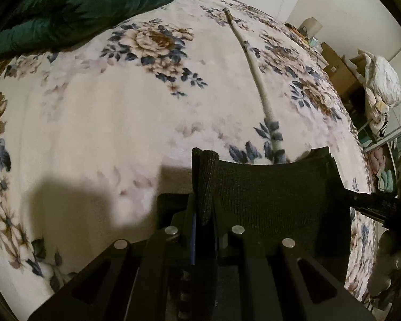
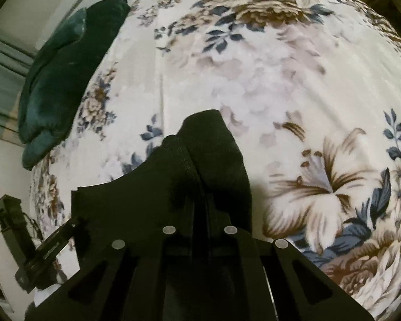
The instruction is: Fold small clothes
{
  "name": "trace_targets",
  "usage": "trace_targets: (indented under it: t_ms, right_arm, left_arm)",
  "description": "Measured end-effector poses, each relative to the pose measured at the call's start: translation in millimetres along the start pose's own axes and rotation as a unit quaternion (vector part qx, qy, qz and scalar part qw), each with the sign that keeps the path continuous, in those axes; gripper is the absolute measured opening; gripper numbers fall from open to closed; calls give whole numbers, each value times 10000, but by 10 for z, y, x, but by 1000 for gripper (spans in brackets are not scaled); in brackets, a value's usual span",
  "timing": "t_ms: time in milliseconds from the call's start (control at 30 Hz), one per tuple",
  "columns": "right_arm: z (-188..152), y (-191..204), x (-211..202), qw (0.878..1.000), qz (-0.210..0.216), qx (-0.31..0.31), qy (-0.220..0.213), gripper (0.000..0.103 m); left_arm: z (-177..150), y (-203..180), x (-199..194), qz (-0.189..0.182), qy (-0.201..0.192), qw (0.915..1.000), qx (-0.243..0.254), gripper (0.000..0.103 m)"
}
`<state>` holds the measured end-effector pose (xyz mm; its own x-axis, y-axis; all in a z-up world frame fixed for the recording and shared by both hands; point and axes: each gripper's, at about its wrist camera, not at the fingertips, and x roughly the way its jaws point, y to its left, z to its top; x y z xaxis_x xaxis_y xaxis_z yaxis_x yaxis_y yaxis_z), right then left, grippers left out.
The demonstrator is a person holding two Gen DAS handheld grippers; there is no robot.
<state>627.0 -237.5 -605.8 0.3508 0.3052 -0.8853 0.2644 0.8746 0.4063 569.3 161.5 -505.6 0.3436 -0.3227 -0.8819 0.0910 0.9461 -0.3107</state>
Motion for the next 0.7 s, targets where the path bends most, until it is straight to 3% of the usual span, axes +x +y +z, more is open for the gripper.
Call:
trace_targets:
  t_ms: [300,467,500,533,567,633,667,700]
  right_arm:
    - [20,-28,133,9997,-217,87,83,6]
    - [40,-27,214,9989,-306,117,349,9]
    - [46,-37,198,9988,-224,146,411,13]
    - [46,-45,180,9986,-186,162,471,22]
    - [41,-62,145,9983,-95,179,550,37]
    - [-7,-104,6,9977,131,141,652,58]
    - [-31,-113,-44,9976,142,98,673,69]
    - [-84,-142,-130,9971,153,12,749,74]
  left_arm:
    - [-3,-6,14,-31,45,10000,-43,8]
    - [26,137,-107,-460,189,9964,-691,12]
    - [32,175,-180,-509,115,9956,-780,13]
    - [25,201,-265,-513,23,9950,-853,22]
    - [0,225,-397,-502,-89,9941,-956,28]
    - [-78,264,-622,-640,-296,9912,-1124,58]
    - [-119,273,-698,-654,-366,9905,-1156,65]
    - [-197,277,-819,-664,-454,9894,-1210,71]
